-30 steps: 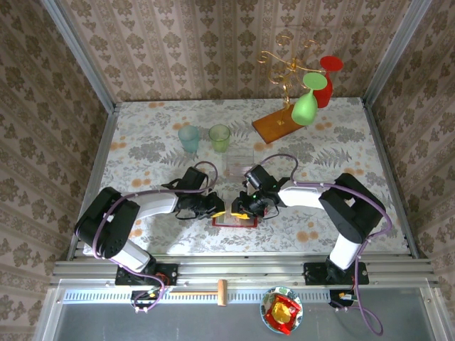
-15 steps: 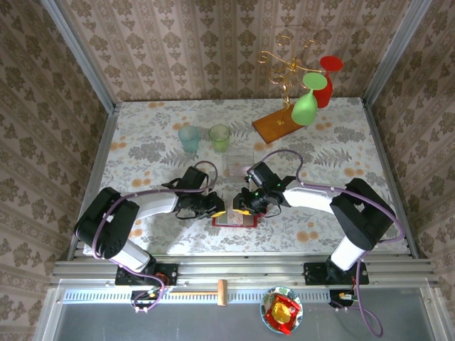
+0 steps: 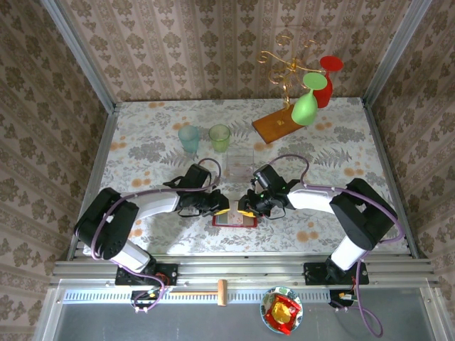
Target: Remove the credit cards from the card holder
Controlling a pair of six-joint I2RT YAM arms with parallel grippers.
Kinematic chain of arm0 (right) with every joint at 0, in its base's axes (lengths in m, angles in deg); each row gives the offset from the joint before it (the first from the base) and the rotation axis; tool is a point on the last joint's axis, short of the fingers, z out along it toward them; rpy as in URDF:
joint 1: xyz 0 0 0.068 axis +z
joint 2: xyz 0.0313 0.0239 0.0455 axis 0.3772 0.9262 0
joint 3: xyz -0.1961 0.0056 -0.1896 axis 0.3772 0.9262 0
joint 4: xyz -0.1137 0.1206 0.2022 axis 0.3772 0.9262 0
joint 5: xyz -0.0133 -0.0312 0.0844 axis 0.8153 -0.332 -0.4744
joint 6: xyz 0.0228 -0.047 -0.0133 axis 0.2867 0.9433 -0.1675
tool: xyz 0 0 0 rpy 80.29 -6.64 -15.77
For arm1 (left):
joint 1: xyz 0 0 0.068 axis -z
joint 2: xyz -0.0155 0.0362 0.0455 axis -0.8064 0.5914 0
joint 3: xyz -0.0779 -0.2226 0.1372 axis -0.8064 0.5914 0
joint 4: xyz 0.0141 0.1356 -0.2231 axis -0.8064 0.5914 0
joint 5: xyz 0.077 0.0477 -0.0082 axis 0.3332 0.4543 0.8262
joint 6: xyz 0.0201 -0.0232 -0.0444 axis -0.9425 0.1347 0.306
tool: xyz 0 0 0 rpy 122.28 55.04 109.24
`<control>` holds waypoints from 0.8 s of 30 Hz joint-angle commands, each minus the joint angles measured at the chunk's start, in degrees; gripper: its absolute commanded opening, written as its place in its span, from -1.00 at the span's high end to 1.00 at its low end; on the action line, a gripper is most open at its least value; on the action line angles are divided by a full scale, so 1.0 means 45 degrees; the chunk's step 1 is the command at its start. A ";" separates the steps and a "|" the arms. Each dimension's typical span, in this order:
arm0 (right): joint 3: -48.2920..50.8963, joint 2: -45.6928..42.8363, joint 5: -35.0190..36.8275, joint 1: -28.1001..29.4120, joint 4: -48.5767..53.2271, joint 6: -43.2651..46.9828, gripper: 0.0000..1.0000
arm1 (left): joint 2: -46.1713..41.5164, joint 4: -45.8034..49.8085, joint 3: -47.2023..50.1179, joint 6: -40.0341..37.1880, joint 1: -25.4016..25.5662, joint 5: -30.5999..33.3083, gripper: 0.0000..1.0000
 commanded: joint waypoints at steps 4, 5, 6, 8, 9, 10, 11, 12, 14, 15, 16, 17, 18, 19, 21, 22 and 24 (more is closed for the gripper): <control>0.0259 0.0450 -0.0514 -0.0120 -0.0598 -0.0221 0.46 | 0.0545 -0.0156 -0.0121 0.0021 0.0063 -0.0169 0.67; 0.0275 0.0472 -0.0526 -0.0120 -0.0597 -0.0201 0.46 | 0.0587 -0.0148 -0.0085 -0.0008 0.0053 -0.0147 0.67; 0.0279 0.0509 -0.0503 -0.0127 -0.0549 -0.0193 0.46 | 0.0638 -0.0138 -0.0060 -0.0006 0.0057 -0.0145 0.67; 0.0329 0.0464 -0.0511 -0.0139 -0.0579 -0.0201 0.45 | 0.0739 -0.0040 -0.0037 -0.0067 0.0058 -0.0164 0.67; 0.0352 0.0436 -0.0491 -0.0129 -0.0610 -0.0189 0.45 | 0.0788 0.0017 -0.0023 -0.0077 0.0062 -0.0165 0.67; 0.0357 0.0401 -0.0490 -0.0139 -0.0601 -0.0184 0.46 | 0.0831 0.0075 -0.0038 -0.0096 0.0054 -0.0165 0.67; 0.0357 0.0351 -0.0474 -0.0158 -0.0593 -0.0183 0.46 | 0.0863 0.0111 -0.0019 -0.0097 0.0053 -0.0165 0.67; 0.0390 0.0282 -0.0443 -0.0159 -0.0624 -0.0191 0.46 | 0.0896 0.0164 -0.0019 -0.0114 0.0065 -0.0165 0.67; 0.0482 0.0082 -0.0393 -0.0217 -0.0724 -0.0191 0.46 | 0.0946 0.0253 -0.0038 -0.0134 0.0036 -0.0136 0.67; 0.0546 -0.0026 -0.0374 -0.0235 -0.0809 -0.0201 0.46 | 0.0966 0.0309 -0.0037 -0.0136 0.0052 -0.0126 0.67; 0.0588 -0.0125 -0.0340 -0.0268 -0.0840 -0.0192 0.46 | 0.0975 0.0342 -0.0055 -0.0153 0.0043 -0.0108 0.67; 0.0638 -0.0208 -0.0301 -0.0294 -0.0835 -0.0170 0.46 | 0.0986 0.0359 -0.0057 -0.0155 0.0037 -0.0097 0.67; 0.0679 -0.0259 -0.0240 -0.0312 -0.0776 -0.0144 0.46 | 0.0981 0.0373 -0.0057 -0.0156 0.0037 -0.0087 0.68; 0.0706 -0.0307 -0.0203 -0.0334 -0.0736 -0.0109 0.46 | 0.0995 0.0405 -0.0072 -0.0174 0.0047 -0.0087 0.68; 0.0770 -0.0336 -0.0217 -0.0371 -0.0762 -0.0092 0.46 | 0.0995 0.0462 -0.0094 -0.0175 0.0052 -0.0076 0.68; 0.0783 -0.0268 -0.0217 -0.0372 -0.0757 -0.0075 0.46 | 0.0995 0.0468 -0.0081 -0.0175 0.0035 -0.0068 0.68; 0.0786 -0.0137 -0.0234 -0.0374 -0.0757 -0.0056 0.46 | 0.0993 0.0488 -0.0077 -0.0194 0.0042 -0.0067 0.68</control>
